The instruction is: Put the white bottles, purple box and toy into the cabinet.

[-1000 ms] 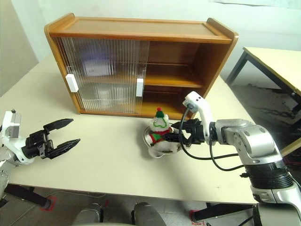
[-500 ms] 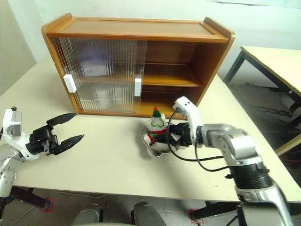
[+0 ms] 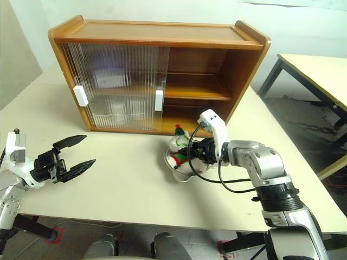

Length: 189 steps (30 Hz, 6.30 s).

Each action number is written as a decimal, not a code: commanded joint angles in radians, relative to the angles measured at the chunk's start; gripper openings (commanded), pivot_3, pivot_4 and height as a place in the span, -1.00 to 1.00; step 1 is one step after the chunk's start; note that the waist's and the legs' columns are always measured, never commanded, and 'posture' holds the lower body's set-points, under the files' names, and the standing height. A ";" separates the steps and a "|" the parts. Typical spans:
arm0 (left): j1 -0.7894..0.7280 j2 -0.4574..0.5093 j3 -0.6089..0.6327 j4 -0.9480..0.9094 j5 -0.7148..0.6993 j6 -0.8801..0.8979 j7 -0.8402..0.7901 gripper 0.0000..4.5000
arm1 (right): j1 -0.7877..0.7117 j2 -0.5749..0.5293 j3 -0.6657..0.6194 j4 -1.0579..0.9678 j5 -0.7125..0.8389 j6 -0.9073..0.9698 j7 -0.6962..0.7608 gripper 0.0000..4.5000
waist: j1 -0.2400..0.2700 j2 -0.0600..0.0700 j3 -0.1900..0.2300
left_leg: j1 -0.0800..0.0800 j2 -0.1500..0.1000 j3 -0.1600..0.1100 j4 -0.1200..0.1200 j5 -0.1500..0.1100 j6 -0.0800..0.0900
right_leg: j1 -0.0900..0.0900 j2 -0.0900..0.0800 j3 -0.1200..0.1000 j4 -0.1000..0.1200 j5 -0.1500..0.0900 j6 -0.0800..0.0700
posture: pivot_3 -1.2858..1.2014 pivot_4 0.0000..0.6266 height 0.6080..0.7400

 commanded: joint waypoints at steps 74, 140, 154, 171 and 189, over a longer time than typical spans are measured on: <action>0.003 0.000 0.007 0.113 0.033 -0.090 -0.036 1.00 | -0.271 -0.214 -0.240 0.307 0.072 -0.208 0.312 0.99 | 0.038 0.011 -0.004 | -0.012 0.009 -0.006 0.001 0.000 0.007 | -0.010 0.013 -0.001 0.003 0.012 -0.009 | -0.09 -1.00 1.00; -0.009 0.019 -0.001 -0.026 0.032 0.021 0.044 1.00 | -0.025 0.197 -0.866 0.304 0.499 0.583 -0.263 -0.99 | 0.008 0.005 -0.010 | 0.005 0.000 0.012 0.002 -0.006 0.007 | 0.004 0.000 0.004 0.005 -0.010 0.002 | -0.08 -1.00 1.00; -0.027 0.027 -0.007 -0.035 0.029 0.045 0.046 1.00 | -0.077 0.385 -0.930 0.332 0.475 0.314 -0.557 -0.99 | 0.008 0.007 -0.010 | 0.004 0.000 0.008 0.001 -0.010 0.014 | 0.003 0.001 0.002 0.006 -0.008 0.007 | -0.09 -1.00 1.00; -0.024 0.024 -0.002 0.024 0.041 -0.002 0.000 1.00 | -0.129 0.431 -0.831 0.452 0.456 -0.022 -0.622 -0.99 | 0.008 0.007 -0.010 | 0.004 0.005 0.001 0.000 -0.012 0.017 | 0.002 0.002 0.002 0.006 -0.003 -0.004 | -0.09 -1.00 1.00; -0.012 0.021 -0.001 0.042 0.042 -0.027 -0.008 1.00 | -0.220 0.562 -0.825 0.572 0.457 -0.369 -0.747 -0.99 | 0.008 0.010 -0.010 | 0.004 0.015 -0.002 0.000 -0.013 0.018 | 0.000 0.012 0.001 0.006 0.002 -0.014 | -0.08 -1.00 1.00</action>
